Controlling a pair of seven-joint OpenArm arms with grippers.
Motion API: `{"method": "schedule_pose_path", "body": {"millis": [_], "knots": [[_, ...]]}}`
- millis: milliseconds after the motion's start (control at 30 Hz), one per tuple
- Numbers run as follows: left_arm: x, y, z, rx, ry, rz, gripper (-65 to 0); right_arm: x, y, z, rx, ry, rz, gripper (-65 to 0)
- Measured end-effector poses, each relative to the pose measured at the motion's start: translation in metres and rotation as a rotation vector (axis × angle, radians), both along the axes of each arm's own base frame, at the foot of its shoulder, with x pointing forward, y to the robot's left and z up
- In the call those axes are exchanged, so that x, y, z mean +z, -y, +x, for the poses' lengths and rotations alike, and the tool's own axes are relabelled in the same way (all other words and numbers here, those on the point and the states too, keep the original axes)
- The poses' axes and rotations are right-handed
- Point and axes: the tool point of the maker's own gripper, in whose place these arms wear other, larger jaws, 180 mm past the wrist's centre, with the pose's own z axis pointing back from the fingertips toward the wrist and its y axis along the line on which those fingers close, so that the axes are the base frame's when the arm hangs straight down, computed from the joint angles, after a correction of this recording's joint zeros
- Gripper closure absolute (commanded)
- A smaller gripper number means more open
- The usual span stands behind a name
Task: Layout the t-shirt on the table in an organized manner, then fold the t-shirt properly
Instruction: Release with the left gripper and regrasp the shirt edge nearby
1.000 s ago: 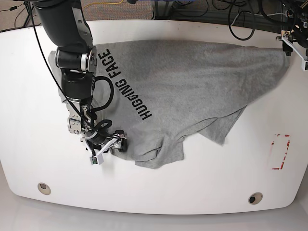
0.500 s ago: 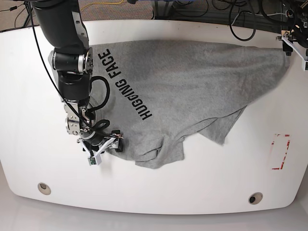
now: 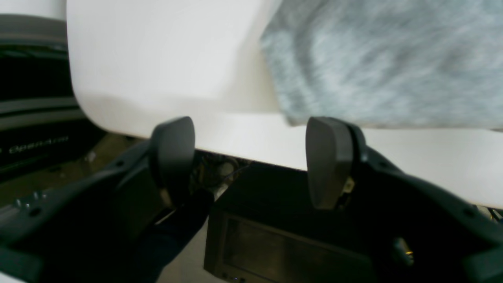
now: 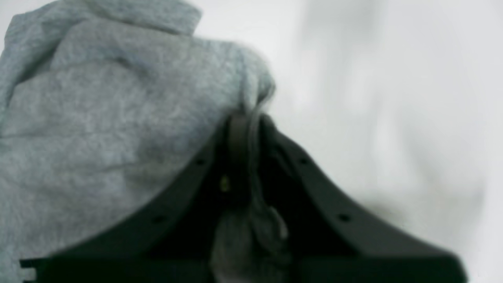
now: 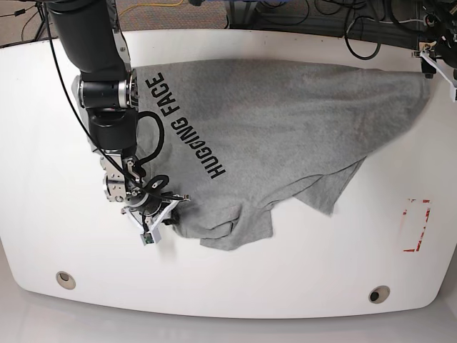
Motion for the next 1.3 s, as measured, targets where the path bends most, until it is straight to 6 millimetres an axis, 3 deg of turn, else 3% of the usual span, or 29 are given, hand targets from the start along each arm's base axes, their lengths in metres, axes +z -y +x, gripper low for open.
{"method": "schedule_pose_path", "body": {"millis": [233, 400, 500, 733, 1300], "knots": [[-0.005, -0.040, -0.014, 0.214, 0.070, -0.046, -40.4, 0.000, -0.001, 0.000, 0.004, -0.002, -0.003, -0.2], [-0.021, -0.053, -0.023, 0.283, 0.046, -0.102, -43.2, 0.000, -0.001, -0.001, 0.007, -0.004, -0.003, 0.0], [-0.026, -0.059, -0.019, 0.300, 0.056, -0.129, -45.3, 0.000, -0.001, -0.001, 0.007, -0.004, -0.003, 0.0], [-0.042, -0.050, -0.002, 0.315, 0.086, -0.210, -45.8, 0.000, -0.002, -0.001, 0.008, -0.005, -0.002, -0.2], [-0.037, -0.023, 0.032, 0.234, 0.165, -0.341, -45.4, -0.002, -0.002, -0.003, 0.006, 0.000, 0.001, -0.2]]}}
